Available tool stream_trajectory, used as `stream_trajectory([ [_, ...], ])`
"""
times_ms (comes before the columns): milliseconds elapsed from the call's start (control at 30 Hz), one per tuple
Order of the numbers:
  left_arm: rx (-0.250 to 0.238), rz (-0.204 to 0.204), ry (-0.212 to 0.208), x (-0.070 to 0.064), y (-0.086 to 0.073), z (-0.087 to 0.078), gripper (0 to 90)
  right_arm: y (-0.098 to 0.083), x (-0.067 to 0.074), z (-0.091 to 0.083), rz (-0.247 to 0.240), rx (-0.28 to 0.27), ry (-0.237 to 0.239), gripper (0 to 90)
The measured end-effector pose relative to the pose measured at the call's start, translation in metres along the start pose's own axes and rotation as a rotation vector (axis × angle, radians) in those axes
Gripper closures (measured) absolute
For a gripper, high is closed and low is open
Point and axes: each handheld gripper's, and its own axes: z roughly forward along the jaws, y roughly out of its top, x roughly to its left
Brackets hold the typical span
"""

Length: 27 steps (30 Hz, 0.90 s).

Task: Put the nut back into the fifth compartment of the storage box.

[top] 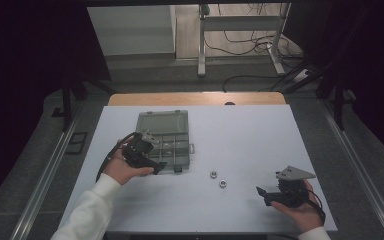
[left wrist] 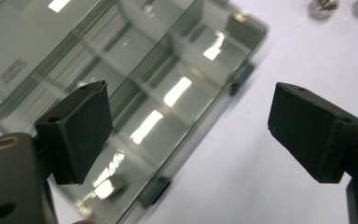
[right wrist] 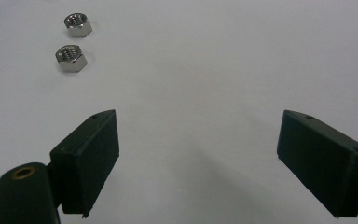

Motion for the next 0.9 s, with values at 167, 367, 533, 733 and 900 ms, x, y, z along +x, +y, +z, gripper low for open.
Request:
stream_trajectory([
  [167, 0.007, 0.026, -0.01, -0.011, 0.009, 0.006, 13.8, 0.0, 0.0, 0.0, 0.003, -0.002, 0.0, 13.1],
  [367, 0.02, 0.051, -0.019, -0.02, 0.016, 0.012, 13.9, 0.0, 0.0, 0.0, 0.003, -0.004, 0.001, 12.5],
  [533, 0.021, 0.062, -0.029, -0.027, 0.021, 0.018, 13.9, 0.0, 0.0, 0.0, 0.003, -0.002, 0.001, 12.2],
  [733, 0.032, 0.085, -0.039, -0.034, 0.028, 0.025, 13.8, 0.0, 0.0, 0.0, 0.001, -0.002, 0.002, 12.0],
  [900, 0.034, 0.1, -0.044, -0.041, 0.033, 0.03, 13.7, 0.0, 0.0, 0.0, 0.001, -0.001, 0.002, 12.0],
])
